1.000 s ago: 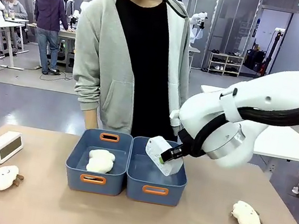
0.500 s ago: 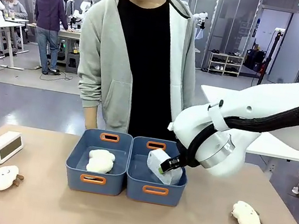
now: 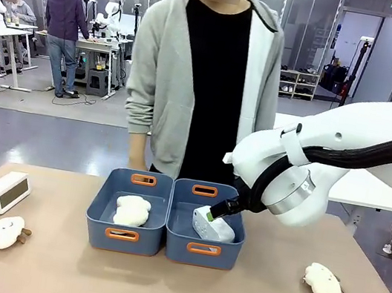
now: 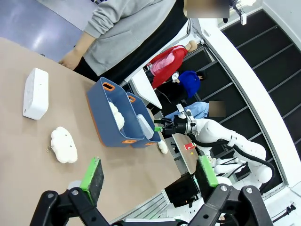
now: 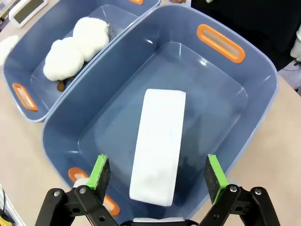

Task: Sort the digital clocks into the basket.
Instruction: Pick up the Digital clock from the table and place it into the empty Plastic storage basket.

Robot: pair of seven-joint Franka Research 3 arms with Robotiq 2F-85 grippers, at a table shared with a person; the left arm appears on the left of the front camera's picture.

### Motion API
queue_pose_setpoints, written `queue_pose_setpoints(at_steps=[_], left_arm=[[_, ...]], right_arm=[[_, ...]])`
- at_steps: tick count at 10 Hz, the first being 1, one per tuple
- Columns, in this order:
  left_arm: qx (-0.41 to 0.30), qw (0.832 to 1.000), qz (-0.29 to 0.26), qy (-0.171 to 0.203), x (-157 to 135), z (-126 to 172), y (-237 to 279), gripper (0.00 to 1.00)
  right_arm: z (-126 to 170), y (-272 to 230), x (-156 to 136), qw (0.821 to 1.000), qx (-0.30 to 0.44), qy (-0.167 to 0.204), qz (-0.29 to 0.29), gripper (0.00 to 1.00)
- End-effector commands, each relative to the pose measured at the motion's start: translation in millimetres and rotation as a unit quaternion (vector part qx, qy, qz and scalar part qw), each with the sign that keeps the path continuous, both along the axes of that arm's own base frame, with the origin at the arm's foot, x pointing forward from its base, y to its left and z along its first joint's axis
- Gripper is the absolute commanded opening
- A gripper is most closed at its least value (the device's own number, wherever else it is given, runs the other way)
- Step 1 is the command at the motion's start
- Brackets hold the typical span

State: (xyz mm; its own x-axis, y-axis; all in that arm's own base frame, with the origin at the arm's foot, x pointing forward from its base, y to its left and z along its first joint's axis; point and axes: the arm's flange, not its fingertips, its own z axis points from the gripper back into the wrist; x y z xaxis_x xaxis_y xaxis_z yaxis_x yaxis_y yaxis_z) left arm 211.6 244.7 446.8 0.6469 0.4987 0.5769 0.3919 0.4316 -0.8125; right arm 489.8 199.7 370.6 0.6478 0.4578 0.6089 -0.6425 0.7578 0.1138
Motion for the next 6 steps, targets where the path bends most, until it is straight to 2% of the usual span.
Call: queue_pose_setpoints(at_steps=[1,6], left_arm=[[-0.007,1.000,-0.001,-0.008,-0.4,3.2,0.5,1.00],[-0.007,1.000,-0.001,-0.008,-0.4,3.2,0.5,1.00]], right_arm=[[-4.9,2.9,4.6,1.000,-0.001,0.001,-0.002,1.00],[-4.9,2.9,4.6,1.000,-0.001,0.001,-0.002,1.00]])
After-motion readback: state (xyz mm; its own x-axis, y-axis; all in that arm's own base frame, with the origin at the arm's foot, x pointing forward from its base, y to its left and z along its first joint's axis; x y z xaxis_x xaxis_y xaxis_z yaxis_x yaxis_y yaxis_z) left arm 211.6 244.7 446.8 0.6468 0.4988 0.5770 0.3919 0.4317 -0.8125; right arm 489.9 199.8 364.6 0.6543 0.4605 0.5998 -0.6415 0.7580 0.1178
